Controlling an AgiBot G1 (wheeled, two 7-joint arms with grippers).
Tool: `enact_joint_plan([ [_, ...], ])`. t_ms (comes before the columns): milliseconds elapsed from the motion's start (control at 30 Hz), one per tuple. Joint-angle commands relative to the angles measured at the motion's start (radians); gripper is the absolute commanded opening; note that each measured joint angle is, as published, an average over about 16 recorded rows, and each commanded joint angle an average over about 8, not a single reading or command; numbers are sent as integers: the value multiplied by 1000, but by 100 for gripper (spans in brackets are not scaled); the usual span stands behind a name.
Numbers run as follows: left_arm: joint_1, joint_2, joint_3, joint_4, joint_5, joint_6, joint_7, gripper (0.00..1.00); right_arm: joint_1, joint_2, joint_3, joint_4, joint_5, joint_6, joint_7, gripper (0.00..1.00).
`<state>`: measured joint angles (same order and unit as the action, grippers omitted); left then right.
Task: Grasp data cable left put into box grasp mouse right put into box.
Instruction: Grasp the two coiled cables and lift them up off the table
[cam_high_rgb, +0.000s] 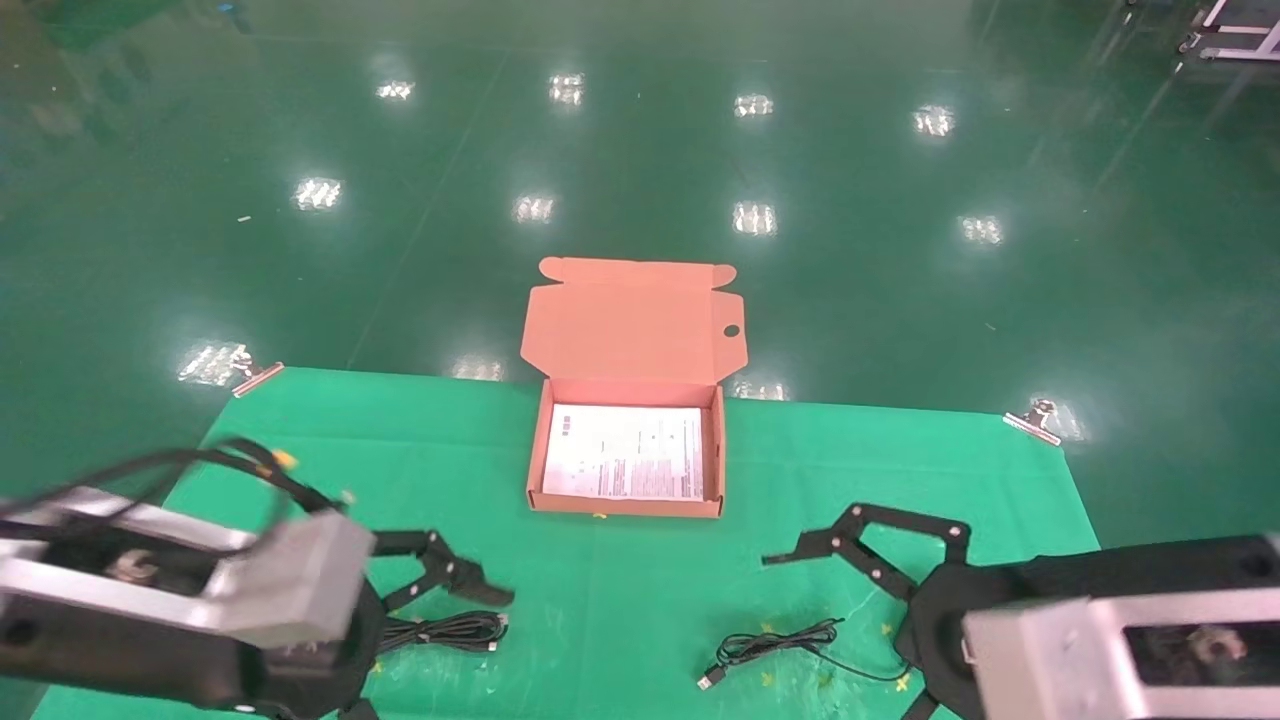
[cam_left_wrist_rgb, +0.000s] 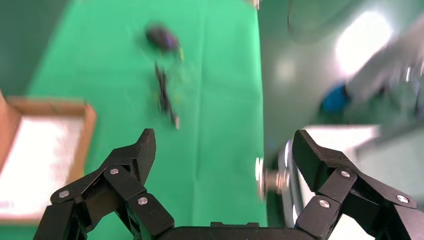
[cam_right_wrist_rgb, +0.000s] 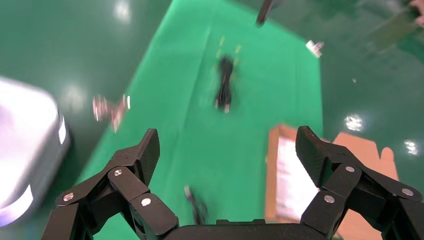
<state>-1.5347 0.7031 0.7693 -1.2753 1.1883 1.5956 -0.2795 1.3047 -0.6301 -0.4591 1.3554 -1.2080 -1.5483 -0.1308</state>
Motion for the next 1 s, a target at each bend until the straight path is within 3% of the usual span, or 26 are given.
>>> enact_joint_plan([
  [33,-58,14,79,-1,53,1,-9,100,32,-10,-35,2,-57,-7,-46,100],
  [233,-189,89,296,43,183,-3,-4,100,79,-48,-149,5,-233,9,-200,100],
  [433,-255,167,440,98,309,-26,-2,100,71,-82,-223,4,-361,49,-303,100],
  [667,-243,236,509,159,438,-92,-40,100,42,-118,-267,2,-498,131,-317,100],
  [1000,-194,326,539,284,545,-219,-90,100,-2,-181,-315,-6,-712,258,-218,100],
])
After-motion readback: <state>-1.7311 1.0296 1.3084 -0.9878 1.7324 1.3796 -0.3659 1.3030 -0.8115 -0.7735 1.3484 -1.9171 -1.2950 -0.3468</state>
